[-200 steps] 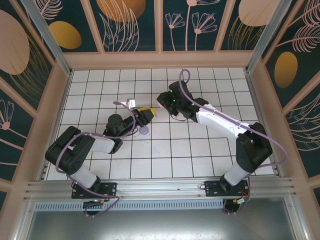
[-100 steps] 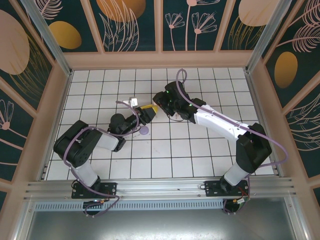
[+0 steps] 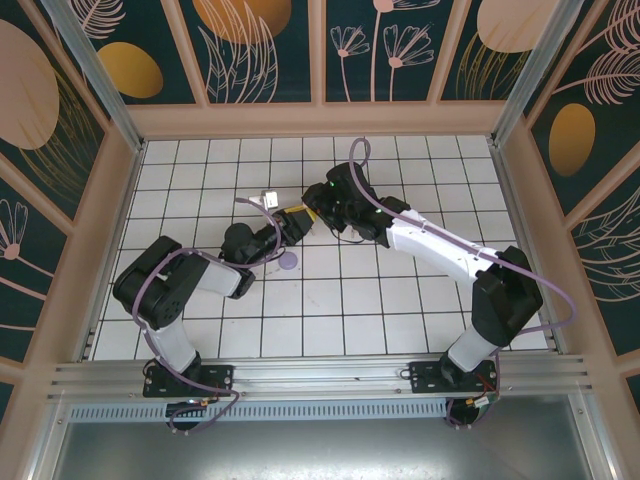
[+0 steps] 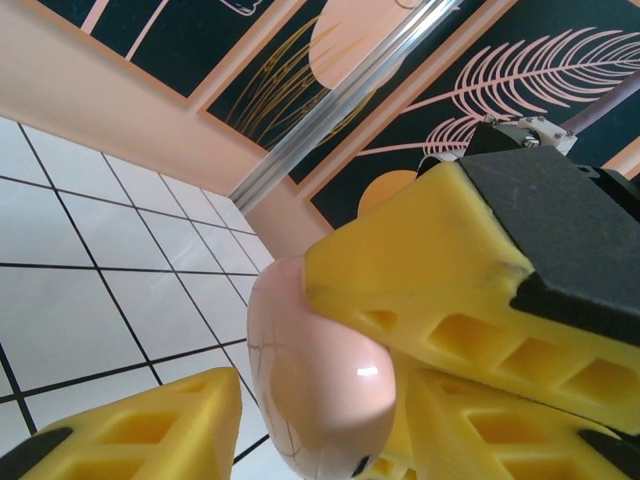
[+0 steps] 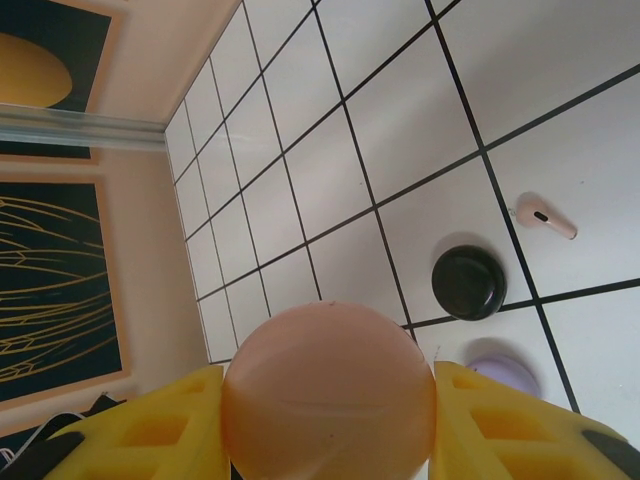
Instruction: Insert the wireless bluetooth earbuds into the charging case
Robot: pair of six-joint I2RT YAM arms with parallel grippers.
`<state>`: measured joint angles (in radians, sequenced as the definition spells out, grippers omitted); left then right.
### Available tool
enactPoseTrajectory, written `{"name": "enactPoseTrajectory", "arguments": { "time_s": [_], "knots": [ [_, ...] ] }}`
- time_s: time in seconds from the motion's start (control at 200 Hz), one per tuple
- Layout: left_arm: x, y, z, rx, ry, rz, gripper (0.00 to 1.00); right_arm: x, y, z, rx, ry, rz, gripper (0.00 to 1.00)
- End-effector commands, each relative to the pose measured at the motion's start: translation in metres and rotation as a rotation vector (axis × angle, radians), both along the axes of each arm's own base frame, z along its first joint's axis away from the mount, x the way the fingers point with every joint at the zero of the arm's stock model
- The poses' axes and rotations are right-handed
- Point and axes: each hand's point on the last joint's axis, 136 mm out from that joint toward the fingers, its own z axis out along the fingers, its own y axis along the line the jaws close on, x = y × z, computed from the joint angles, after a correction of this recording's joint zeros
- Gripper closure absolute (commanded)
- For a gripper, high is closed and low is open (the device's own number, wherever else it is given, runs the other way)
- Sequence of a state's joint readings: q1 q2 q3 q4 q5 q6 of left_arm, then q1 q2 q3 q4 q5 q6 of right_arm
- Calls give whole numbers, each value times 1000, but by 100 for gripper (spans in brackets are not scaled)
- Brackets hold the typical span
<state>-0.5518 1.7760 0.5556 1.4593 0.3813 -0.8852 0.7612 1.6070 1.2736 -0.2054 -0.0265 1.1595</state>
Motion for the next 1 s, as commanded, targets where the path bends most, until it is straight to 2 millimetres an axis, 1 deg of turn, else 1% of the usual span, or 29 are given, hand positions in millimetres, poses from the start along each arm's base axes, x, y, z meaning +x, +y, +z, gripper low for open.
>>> {"name": "enactPoseTrajectory", "arguments": {
  "time_s": [0.0,0.1,0.325,0.5,0.581,0.641,0.671,0.716,0.751,0.776,0.846,0.911,0.996],
  "knots": [
    [4,-3,16,-34,-52,7,56,5,6,15,23,-34,-9,65],
    [6,-4,16,-32,-53,10,58,4,6,15,25,-35,-7,66],
    [9,-5,15,-29,-51,10,74,3,4,16,26,-38,-8,66],
    [8,-5,16,-34,-53,8,86,2,3,20,31,-47,-12,65],
    [8,-5,16,-33,-52,7,90,1,2,24,34,-55,-18,65],
    [8,-6,16,-34,-51,6,94,2,0,27,38,-65,-22,61],
    [8,-6,16,-34,-52,5,96,3,0,28,39,-66,-24,55],
    [8,-6,15,-33,-50,5,100,4,-2,33,45,-73,-28,44],
    [7,-5,15,-33,-51,4,100,8,-7,38,42,-92,-48,37],
    [7,-5,15,-35,-50,3,100,9,-9,43,46,-102,-54,33],
    [6,-5,14,-32,-46,2,100,14,-21,53,44,-129,-80,28],
    [3,-4,14,-30,-43,-1,100,15,-32,68,44,-167,-98,26],
    [-1,-3,15,-25,-39,-10,100,13,-51,78,28,-208,-112,26]
  ]
}}
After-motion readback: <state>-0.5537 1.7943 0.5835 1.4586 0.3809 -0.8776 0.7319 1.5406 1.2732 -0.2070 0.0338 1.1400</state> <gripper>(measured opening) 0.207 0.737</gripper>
